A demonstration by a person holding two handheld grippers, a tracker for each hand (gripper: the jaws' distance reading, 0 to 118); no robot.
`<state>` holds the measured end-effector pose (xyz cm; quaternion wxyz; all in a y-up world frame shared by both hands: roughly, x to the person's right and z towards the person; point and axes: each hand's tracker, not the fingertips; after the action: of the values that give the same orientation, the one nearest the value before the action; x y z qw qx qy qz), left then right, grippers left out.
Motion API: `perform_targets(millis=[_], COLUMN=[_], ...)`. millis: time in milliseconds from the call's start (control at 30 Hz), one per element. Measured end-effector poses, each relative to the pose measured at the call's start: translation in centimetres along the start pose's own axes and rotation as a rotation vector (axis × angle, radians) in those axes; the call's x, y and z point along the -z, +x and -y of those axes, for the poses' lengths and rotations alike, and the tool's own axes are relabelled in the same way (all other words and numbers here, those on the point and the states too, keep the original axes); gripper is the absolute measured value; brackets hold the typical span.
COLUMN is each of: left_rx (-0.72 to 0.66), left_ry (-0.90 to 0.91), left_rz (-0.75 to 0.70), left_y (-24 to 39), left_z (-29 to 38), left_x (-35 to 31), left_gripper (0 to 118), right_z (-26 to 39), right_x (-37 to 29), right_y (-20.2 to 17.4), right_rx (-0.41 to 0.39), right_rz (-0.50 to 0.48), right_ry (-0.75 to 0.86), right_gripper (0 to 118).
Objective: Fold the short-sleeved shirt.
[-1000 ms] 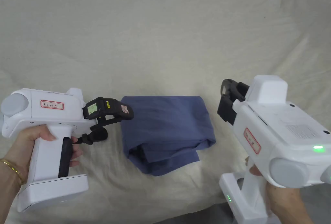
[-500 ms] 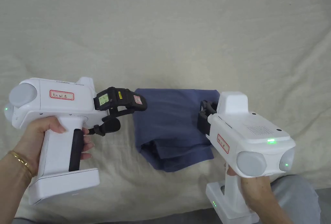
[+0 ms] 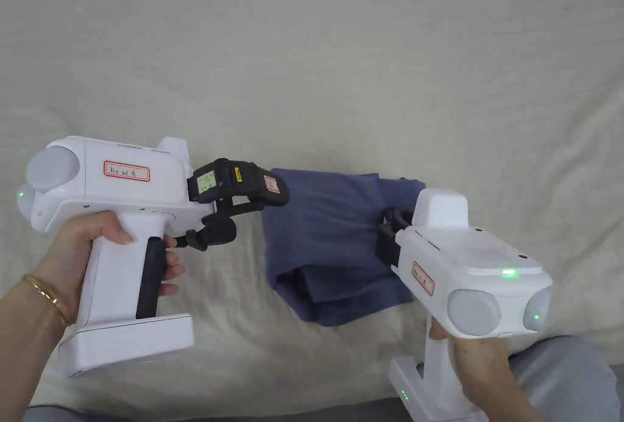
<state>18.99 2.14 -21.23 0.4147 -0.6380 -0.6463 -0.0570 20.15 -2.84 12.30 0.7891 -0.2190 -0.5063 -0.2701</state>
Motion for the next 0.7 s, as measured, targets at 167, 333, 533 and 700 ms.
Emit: perform_targets(millis=[167, 333, 533, 700], left_rx=[-0.005, -0.048, -0.079, -0.036], left_ry=[-0.045, -0.069, -0.082, -0.109], left_rz=[-0.028, -0.023, 0.024, -0.037], left_y=[-0.2, -0.5, 0.1, 1.2], left_z=[-0.4, -0.2, 0.1, 0.4], left_x=[1.7, 3.4, 4.7, 5.8], left_gripper=[110, 110, 108, 80], right_z=[0.1, 0.1, 0.0, 0.0], right_x=[0.0, -0.1, -0.1, -0.1], right_y=[0.2, 0.3, 0.4, 0.5], right_rx=[0.014, 0.021, 0.023, 0.031], right_rz=[-0.006, -0.013, -0.019, -0.022], right_ry=[0.002, 0.003, 0.004, 0.005], right_gripper=[0, 0, 0, 0])
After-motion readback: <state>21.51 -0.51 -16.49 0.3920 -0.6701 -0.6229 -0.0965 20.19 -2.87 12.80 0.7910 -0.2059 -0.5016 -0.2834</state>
